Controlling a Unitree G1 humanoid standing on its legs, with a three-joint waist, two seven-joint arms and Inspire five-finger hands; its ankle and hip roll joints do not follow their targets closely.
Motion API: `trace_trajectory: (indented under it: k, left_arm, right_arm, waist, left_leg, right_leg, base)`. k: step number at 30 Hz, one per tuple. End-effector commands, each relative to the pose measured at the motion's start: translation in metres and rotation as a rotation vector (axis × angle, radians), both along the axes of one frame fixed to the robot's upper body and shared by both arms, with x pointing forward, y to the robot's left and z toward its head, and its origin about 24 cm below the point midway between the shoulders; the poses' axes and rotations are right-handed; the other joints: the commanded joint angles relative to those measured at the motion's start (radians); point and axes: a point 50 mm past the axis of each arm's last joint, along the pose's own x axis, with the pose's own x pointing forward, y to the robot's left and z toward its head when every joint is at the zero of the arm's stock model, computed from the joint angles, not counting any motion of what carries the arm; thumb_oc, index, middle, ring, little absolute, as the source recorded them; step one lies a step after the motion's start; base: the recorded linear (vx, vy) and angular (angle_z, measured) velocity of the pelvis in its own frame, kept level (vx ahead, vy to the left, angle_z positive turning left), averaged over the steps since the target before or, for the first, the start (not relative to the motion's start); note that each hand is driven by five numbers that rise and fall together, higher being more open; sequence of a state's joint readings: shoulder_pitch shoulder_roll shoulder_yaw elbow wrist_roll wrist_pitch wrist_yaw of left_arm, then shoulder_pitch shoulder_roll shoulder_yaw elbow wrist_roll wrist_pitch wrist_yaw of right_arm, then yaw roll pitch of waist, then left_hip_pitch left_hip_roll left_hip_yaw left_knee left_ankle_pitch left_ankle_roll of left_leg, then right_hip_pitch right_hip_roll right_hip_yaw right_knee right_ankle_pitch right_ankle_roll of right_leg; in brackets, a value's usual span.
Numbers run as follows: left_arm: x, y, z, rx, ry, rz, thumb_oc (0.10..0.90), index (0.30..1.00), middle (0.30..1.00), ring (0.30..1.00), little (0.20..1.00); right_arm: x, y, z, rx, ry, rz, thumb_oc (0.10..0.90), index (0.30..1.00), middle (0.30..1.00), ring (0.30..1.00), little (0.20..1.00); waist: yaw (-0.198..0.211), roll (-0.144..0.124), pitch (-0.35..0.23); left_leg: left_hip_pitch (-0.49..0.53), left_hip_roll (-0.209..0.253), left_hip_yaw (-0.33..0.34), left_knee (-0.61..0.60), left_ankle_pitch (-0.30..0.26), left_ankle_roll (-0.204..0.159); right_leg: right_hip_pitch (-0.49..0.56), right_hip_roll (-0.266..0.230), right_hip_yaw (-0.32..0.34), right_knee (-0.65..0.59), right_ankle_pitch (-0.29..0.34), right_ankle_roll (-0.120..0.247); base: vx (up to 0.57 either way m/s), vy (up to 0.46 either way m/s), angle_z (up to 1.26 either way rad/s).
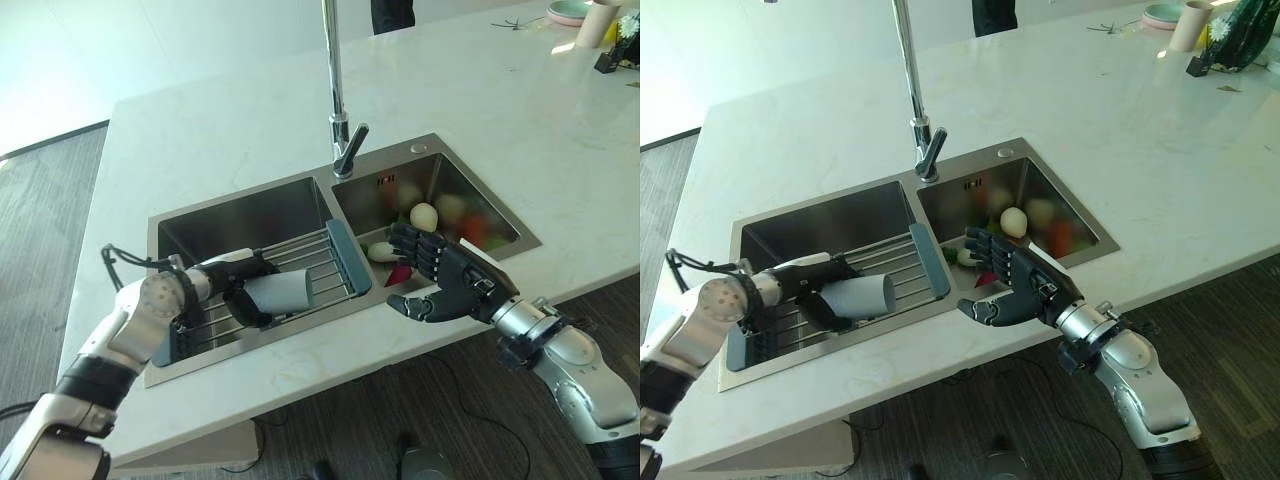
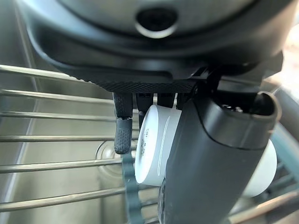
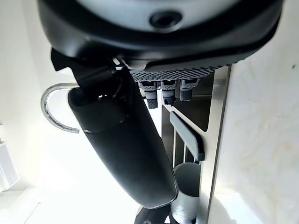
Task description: Place the dishes in the dishwasher.
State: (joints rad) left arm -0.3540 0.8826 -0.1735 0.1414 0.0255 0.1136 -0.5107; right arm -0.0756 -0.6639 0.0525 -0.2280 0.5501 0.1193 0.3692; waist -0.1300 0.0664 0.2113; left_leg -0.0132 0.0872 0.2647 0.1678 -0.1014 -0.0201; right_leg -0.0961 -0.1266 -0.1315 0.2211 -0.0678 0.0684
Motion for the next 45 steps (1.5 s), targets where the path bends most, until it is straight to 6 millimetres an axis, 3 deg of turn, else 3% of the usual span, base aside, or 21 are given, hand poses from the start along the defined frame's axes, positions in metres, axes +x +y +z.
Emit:
trace_trajectory:
  k: [1,5,8,11,14,18,20,23,24,26,29,30,31,32,33,38,40,41,43,45]
  left_arm:
    - [0.000,0.004,0.072,-0.201,-0.442,0.025,0.400,0.300,0.300,0.300,0.300]
    - [-0.018,0.014,0.076,-0.279,-0.631,0.093,0.400,0.300,0.300,0.300,0.300]
    - [-0.047,0.018,0.076,-0.367,-0.910,0.202,0.400,0.300,0.300,0.300,0.300]
    - [-0.063,0.023,0.086,-0.445,-1.114,0.276,0.400,0.300,0.300,0.300,0.300]
    - [-0.088,0.023,0.096,-0.679,-1.390,0.339,0.400,0.300,0.300,0.300,0.300]
    - [-0.110,0.015,0.092,-0.800,-1.486,0.343,0.400,0.300,0.300,0.300,0.300]
    - [-0.133,0.010,0.080,-0.911,-1.480,0.365,0.400,0.300,0.300,0.300,0.300]
    - [-0.152,0.009,0.076,-0.963,-1.466,0.329,0.400,0.300,0.300,0.300,0.300]
    - [-0.154,0.008,0.077,-0.975,-1.462,0.311,0.400,0.300,0.300,0.300,0.300]
    - [-0.149,0.006,0.080,-1.059,-1.438,0.245,0.400,0.300,0.300,0.300,0.300]
    - [-0.145,0.005,0.082,-1.116,-1.447,0.196,0.400,0.300,0.300,0.300,0.300]
    - [-0.137,-0.002,0.084,-1.164,-1.407,0.129,0.400,0.300,0.300,0.300,0.300]
    - [-0.134,-0.003,0.084,-1.193,-1.385,0.102,0.400,0.300,0.300,0.300,0.300]
    - [-0.129,-0.005,0.083,-1.212,-1.354,0.073,0.400,0.300,0.300,0.300,0.300]
    - [-0.127,-0.006,0.082,-1.214,-1.339,0.074,0.400,0.300,0.300,0.300,0.300]
    - [-0.126,-0.006,0.085,-1.204,-1.286,0.062,0.400,0.300,0.300,0.300,0.300]
    - [-0.125,-0.007,0.086,-1.214,-1.261,0.055,0.400,0.300,0.300,0.300,0.300]
    - [-0.124,-0.009,0.087,-1.215,-1.247,0.046,0.400,0.300,0.300,0.300,0.300]
    - [-0.116,-0.015,0.088,-1.207,-1.205,0.012,0.400,0.300,0.300,0.300,0.300]
    - [-0.107,-0.022,0.086,-1.223,-1.139,-0.033,0.400,0.300,0.300,0.300,0.300]
  right_arm:
    - [-0.007,0.002,0.048,0.064,-0.292,0.014,0.800,0.900,0.900,0.900,0.900]
    - [-0.010,0.001,0.047,0.070,-0.299,-0.005,0.800,0.900,0.900,0.900,0.900]
    - [-0.013,0.002,0.046,0.093,-0.303,-0.035,0.800,0.900,0.900,0.900,0.900]
    - [-0.015,0.005,0.043,0.105,-0.301,-0.039,0.800,0.900,0.900,0.900,0.900]
    - [-0.017,0.014,0.041,0.162,-0.327,-0.040,0.800,0.900,0.900,0.900,0.900]
    - [-0.025,0.019,0.055,0.246,-0.422,-0.027,0.800,0.900,0.900,0.900,0.900]
    - [-0.040,0.017,0.070,0.295,-0.523,-0.008,0.800,0.900,0.900,0.900,0.900]
    - [-0.053,0.010,0.077,0.307,-0.585,-0.048,0.800,0.900,0.900,0.900,0.900]
    - [-0.055,0.007,0.079,0.312,-0.606,-0.064,0.800,0.900,0.900,0.900,0.900]
    - [-0.057,-0.003,0.086,0.313,-0.678,-0.138,0.800,0.900,0.900,0.900,0.900]
    - [-0.053,-0.017,0.090,0.345,-0.727,-0.189,0.800,0.900,0.900,0.900,0.900]
    - [-0.052,-0.022,0.085,0.341,-0.741,-0.265,0.800,0.900,0.900,0.900,0.900]
    - [-0.053,-0.024,0.083,0.330,-0.746,-0.290,0.800,0.900,0.900,0.900,0.900]
    - [-0.053,-0.026,0.080,0.323,-0.745,-0.324,0.800,0.900,0.900,0.900,0.900]
    - [-0.052,-0.028,0.079,0.339,-0.735,-0.325,0.800,0.900,0.900,0.900,0.900]
    - [-0.052,-0.021,0.073,0.370,-0.729,-0.322,0.800,0.900,0.900,0.900,0.900]
    - [-0.054,-0.011,0.069,0.360,-0.723,-0.320,0.800,0.900,0.900,0.900,0.900]
    - [-0.054,-0.009,0.068,0.364,-0.720,-0.324,0.800,0.900,0.900,0.900,0.900]
    - [-0.056,-0.011,0.066,0.370,-0.712,-0.356,0.800,0.900,0.900,0.900,0.900]
    - [-0.061,-0.022,0.064,0.357,-0.708,-0.399,0.800,0.900,0.900,0.900,0.900]
  waist:
    - [0.026,0.010,-0.089]
    - [0.042,0.004,-0.088]
    - [0.072,-0.012,-0.090]
    - [0.084,-0.020,-0.097]
    - [0.108,-0.038,-0.106]
    - [0.137,-0.053,-0.099]
    - [0.195,-0.070,-0.064]
    - [0.232,-0.071,-0.040]
    - [0.232,-0.072,-0.035]
    - [0.216,-0.089,-0.035]
    - [0.211,-0.119,-0.020]
    - [0.186,-0.117,-0.026]
    - [0.174,-0.113,-0.031]
    - [0.167,-0.103,-0.043]
    - [0.169,-0.101,-0.048]
    - [0.218,-0.085,-0.054]
    - [0.229,-0.079,-0.054]
    - [0.222,-0.076,-0.053]
    - [0.183,-0.073,-0.053]
    - [0.133,-0.080,-0.051]
  left_leg:
    - [-0.023,0.059,-0.023,0.132,-0.144,-0.052]
    - [-0.027,0.057,-0.037,0.132,-0.142,-0.055]
    - [-0.040,0.050,-0.070,0.132,-0.132,-0.057]
    - [-0.044,0.047,-0.085,0.132,-0.132,-0.057]
    - [-0.048,0.043,-0.120,0.132,-0.134,-0.056]
    - [-0.043,0.067,-0.128,0.132,-0.109,-0.077]
    - [-0.056,0.067,-0.172,0.132,-0.067,-0.106]
    - [-0.115,0.086,-0.194,0.132,0.004,-0.124]
    - [-0.133,0.097,-0.164,0.132,0.009,-0.124]
    - [-0.090,0.105,-0.026,0.132,-0.035,-0.114]
    - [0.007,0.006,0.044,0.132,-0.063,-0.061]
    - [0.044,0.094,0.203,0.132,-0.044,-0.072]
    - [0.054,0.139,0.259,0.132,-0.050,-0.080]
    - [0.049,0.182,0.272,0.132,-0.071,-0.091]
    - [0.049,0.180,0.257,0.132,-0.091,-0.088]
    - [0.018,0.068,0.137,0.132,-0.184,-0.064]
    - [0.004,0.033,0.095,0.132,-0.197,-0.044]
    - [-0.002,0.022,0.070,0.132,-0.200,-0.035]
    - [-0.020,-0.007,-0.011,0.132,-0.206,-0.010]
    - [-0.057,-0.038,-0.093,0.132,-0.173,0.016]
  right_leg:
    - [0.015,-0.049,-0.051,0.079,-0.135,0.087]
    - [0.018,-0.053,-0.061,0.079,-0.139,0.084]
    - [0.022,-0.057,-0.075,0.079,-0.142,0.075]
    - [0.025,-0.058,-0.079,0.079,-0.146,0.072]
    - [0.031,-0.051,-0.080,0.079,-0.158,0.062]
    - [0.047,-0.035,-0.099,0.079,-0.174,0.033]
    - [0.068,-0.025,-0.128,0.079,-0.188,0.009]
    - [0.075,-0.013,-0.156,0.079,-0.186,0.000]
    - [0.077,-0.016,-0.177,0.079,-0.189,-0.001]
    - [0.086,-0.048,-0.241,0.079,-0.198,0.012]
    - [0.082,-0.096,-0.291,0.079,-0.155,0.028]
    - [0.102,-0.127,-0.381,0.079,-0.136,0.032]
    - [0.113,-0.144,-0.424,0.079,-0.127,0.037]
    - [0.124,-0.165,-0.475,0.079,-0.113,0.052]
    - [0.120,-0.180,-0.485,0.079,-0.096,0.067]
    - [0.100,-0.314,-0.537,0.079,0.070,0.156]
    - [0.099,-0.332,-0.530,0.079,0.110,0.158]
    - [0.088,-0.319,-0.501,0.079,0.110,0.154]
    - [0.049,-0.220,-0.356,0.079,0.041,0.130]
    - [0.027,-0.090,-0.201,0.079,-0.050,0.081]
  base:
    - [0.00,0.000,0.00]
    - [-0.01,-0.018,0.09]
    - [-0.02,-0.053,0.21]
    - [0.04,-0.059,0.23]
    - [0.05,-0.133,0.19]
    - [0.13,-0.220,0.20]
    - [0.16,-0.259,0.30]
    - [-0.03,-0.114,0.75]
    - [-0.18,-0.098,1.01]
    - [-0.24,-0.072,1.66]
    - [-0.32,0.132,2.90]
    - [-0.42,0.356,2.20]
    - [-0.38,0.488,3.23]
    - [-0.22,0.488,3.28]
    - [-0.14,0.496,2.83]
    - [-0.02,0.465,0.85]
    - [0.04,0.432,0.57]
    - [0.07,0.322,0.60]
    - [0.08,0.108,0.95]
    - [0.09,0.012,1.94]
